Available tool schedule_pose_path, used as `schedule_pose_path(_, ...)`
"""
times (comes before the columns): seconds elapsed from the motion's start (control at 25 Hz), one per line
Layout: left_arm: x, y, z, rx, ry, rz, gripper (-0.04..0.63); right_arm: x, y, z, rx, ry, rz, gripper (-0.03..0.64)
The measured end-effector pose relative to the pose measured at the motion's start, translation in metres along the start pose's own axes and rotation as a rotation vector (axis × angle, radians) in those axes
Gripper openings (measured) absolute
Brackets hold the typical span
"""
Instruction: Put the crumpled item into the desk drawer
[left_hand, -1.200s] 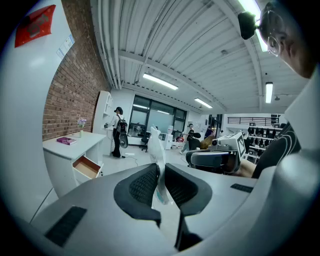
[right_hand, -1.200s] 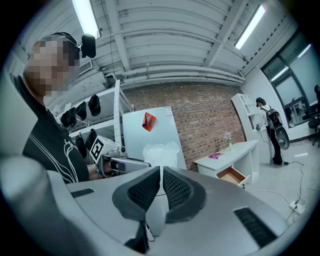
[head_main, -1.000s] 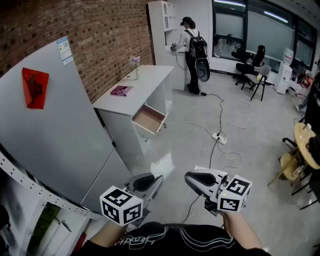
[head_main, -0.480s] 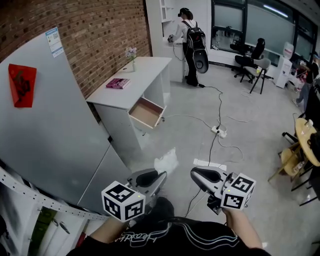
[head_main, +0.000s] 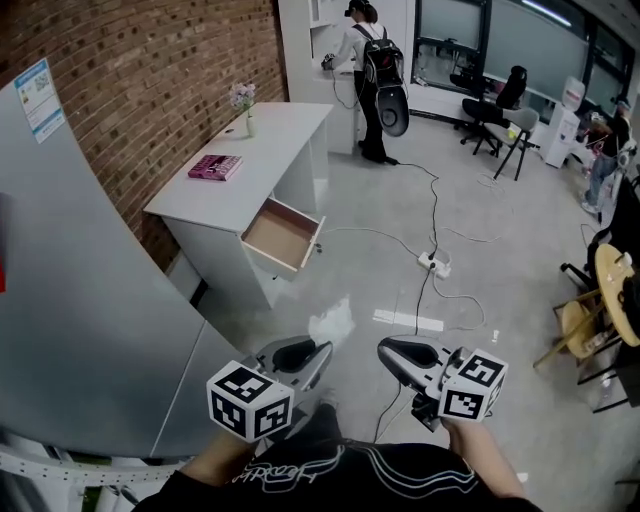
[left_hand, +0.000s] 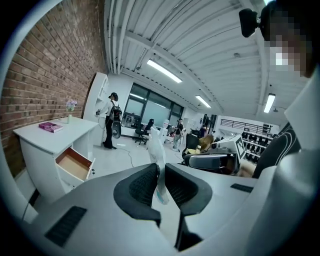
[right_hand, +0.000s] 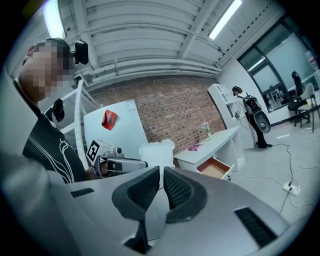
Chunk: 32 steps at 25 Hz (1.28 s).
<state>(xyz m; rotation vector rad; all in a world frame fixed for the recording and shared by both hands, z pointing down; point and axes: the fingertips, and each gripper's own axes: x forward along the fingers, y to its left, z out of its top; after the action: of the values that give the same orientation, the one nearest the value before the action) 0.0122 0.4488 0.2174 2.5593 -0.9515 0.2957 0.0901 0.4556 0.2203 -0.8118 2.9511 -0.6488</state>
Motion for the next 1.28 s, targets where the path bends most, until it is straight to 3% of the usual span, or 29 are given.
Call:
schedule_pose_path(0.2,0.048,0.09,0.01,-0.057,0.041,0.002,0.061,0.071,-0.076,0.012,0.067,0.016,-0.047,0.052)
schedule_pose_path(0.48,0.099,0.23,0.023,-0.098,0.084,0.027,0.061,0.17,-0.174,0.02,0.105,0.124,-0.105,0.052)
schedule_pose_path(0.68,0.136,0.311,0.012,-0.131,0.114,0.037,0.061,0.223,-0.234,0.039,0.083,0.073,-0.179,0.052)
schedule_pose_path(1.0,0.174,0.374,0.004,-0.156,0.151,0.063,0.061,0.266,-0.282,0.024,0.101,0.129,-0.181,0.052)
schedule_pose_path(1.28,0.195,0.409,0.009,-0.174,0.161,0.099,0.061,0.306,-0.316,0.016,0.132,0.167,-0.106,0.052)
